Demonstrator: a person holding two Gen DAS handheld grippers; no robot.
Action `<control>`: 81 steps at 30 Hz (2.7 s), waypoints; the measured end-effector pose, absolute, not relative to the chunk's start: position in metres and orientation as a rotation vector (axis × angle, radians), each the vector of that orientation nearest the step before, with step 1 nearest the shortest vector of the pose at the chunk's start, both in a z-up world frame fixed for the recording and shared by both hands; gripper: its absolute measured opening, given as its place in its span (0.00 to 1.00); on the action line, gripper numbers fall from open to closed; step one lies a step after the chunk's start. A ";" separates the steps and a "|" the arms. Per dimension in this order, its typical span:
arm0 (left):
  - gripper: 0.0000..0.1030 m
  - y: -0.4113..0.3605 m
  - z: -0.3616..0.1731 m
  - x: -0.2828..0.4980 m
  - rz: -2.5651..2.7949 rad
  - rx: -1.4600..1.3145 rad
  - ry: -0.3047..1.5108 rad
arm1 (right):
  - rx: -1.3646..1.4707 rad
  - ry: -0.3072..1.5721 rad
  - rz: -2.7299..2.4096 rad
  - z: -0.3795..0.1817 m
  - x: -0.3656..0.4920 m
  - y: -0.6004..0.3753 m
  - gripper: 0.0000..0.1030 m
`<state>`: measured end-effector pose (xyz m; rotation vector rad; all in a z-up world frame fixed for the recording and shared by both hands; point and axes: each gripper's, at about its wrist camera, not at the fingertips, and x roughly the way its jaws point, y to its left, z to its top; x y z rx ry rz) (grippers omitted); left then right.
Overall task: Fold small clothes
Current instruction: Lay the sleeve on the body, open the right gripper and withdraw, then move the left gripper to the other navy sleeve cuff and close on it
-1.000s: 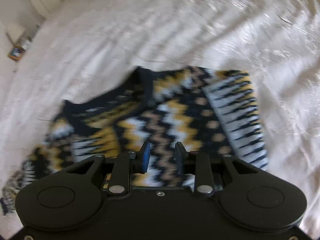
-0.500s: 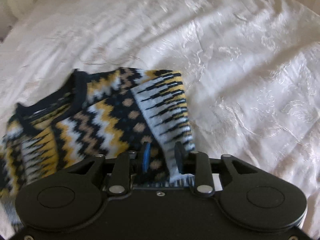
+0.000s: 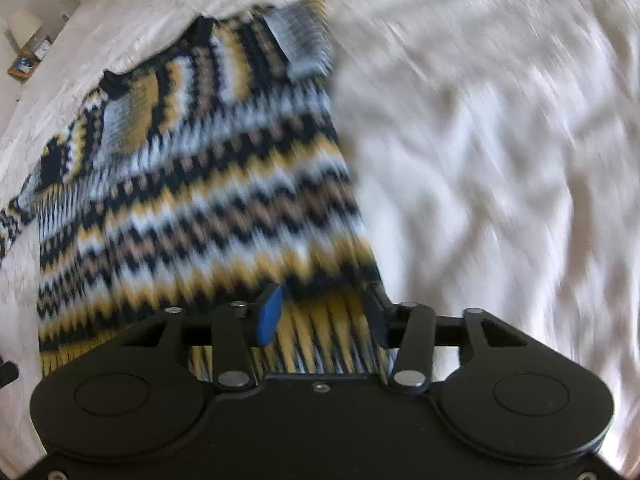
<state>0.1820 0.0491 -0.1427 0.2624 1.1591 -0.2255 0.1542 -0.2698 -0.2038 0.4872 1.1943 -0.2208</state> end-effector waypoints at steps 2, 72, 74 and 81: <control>0.40 0.048 -0.152 0.173 -0.202 0.263 1.181 | 0.494 1.197 -0.219 -0.208 0.138 -0.271 0.57; 0.70 0.354 -0.177 0.345 0.197 -0.332 0.899 | 0.386 1.176 0.084 -0.184 0.226 -0.098 1.00; 0.71 0.361 -0.191 0.356 0.195 -0.379 0.928 | 0.382 1.189 0.072 -0.184 0.231 -0.094 1.00; 0.93 0.371 -0.224 0.372 0.183 -0.462 0.932 | 0.359 1.218 0.066 -0.184 0.252 -0.082 1.00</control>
